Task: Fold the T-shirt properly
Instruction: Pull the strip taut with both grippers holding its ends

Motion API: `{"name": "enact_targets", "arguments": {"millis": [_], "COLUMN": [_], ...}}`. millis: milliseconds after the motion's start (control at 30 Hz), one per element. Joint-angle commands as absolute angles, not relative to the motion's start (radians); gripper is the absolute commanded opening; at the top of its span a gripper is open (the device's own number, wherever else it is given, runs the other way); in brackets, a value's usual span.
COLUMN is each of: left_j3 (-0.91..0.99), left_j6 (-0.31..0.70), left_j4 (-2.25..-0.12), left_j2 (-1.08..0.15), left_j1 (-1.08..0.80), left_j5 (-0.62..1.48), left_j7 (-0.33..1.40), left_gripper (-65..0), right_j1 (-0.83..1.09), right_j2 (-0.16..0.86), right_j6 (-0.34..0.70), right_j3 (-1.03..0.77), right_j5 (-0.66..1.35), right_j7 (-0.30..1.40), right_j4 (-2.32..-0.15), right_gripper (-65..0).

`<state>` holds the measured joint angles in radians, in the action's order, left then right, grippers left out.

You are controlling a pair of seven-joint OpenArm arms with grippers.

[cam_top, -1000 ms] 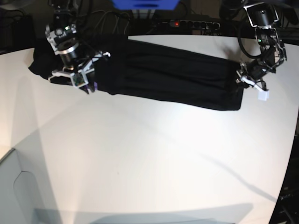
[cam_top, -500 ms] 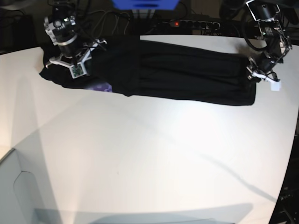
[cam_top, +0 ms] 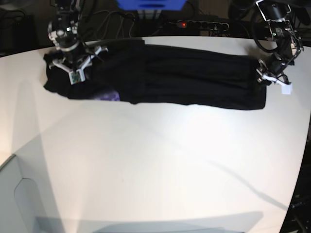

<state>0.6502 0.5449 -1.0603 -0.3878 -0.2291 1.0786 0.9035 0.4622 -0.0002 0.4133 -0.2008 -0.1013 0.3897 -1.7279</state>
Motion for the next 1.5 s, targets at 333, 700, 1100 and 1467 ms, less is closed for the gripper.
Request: {"name": "enact_targets", "arguments": {"millis": [333,700,1100,1467], "left_j3": [0.647,0.745,0.748,0.782], "left_j6": [0.503,0.498,0.498,0.503], "left_j4": [-1.061,-1.254,-1.311,-1.389], "left_j2": [-0.389,-0.328,-0.321,-0.32], "left_j1": [-0.265,-0.32,-0.325,-0.328], "left_j5": [1.009,0.998,1.009,1.009], "left_j7": [0.963,0.974,0.97,0.97], "left_gripper": [-64.9,-64.9,-64.9,-64.9], "right_j1": [0.43,0.427,0.429,0.427], "right_j2": [0.008,0.019,0.015,0.013], "right_j6": [0.41,0.41,0.412,0.412], "right_j3": [-0.2,-0.2,-0.199,-0.2], "right_j5": [-0.133,-0.133,-0.133,-0.13], "right_j7": [0.478,0.519,0.521,0.51], "right_j4": [-1.702,-1.814,-1.91,-1.991], "right_gripper": [-58.4,-58.3,-58.3,-58.4]}}
